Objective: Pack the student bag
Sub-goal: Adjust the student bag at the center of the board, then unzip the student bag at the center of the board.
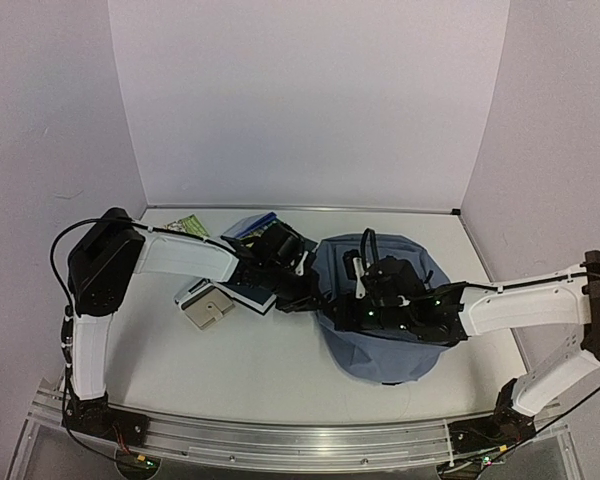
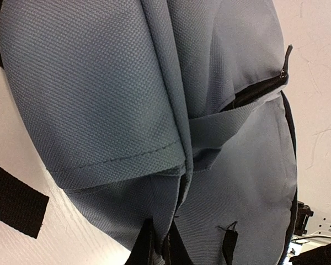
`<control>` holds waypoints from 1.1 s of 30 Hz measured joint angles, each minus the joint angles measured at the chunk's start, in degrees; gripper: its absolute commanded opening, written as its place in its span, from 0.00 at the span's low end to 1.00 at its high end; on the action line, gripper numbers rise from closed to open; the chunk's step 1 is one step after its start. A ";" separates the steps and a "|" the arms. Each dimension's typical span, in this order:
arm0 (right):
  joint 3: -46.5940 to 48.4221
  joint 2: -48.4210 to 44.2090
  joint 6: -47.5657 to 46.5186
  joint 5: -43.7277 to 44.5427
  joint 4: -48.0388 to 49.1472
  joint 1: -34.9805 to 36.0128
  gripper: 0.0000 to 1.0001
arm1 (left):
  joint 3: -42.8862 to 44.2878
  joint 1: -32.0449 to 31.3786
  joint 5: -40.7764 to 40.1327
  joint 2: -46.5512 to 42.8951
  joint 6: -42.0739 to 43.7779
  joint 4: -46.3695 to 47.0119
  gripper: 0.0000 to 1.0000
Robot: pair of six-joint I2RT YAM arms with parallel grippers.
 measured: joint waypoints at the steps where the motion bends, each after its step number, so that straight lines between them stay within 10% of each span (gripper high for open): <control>1: 0.23 0.00 0.23 -0.39 -0.22 0.02 0.00 | -0.39 0.11 -0.12 -0.48 0.19 -0.03 0.00; 25: 0.46 -5.81 9.11 1.12 -6.86 4.36 0.00 | 10.82 11.29 4.14 3.71 18.63 -5.12 0.02; 33: 1.17 -3.79 11.18 5.18 -7.92 5.28 0.00 | 16.23 11.88 3.61 6.93 20.25 -7.59 0.37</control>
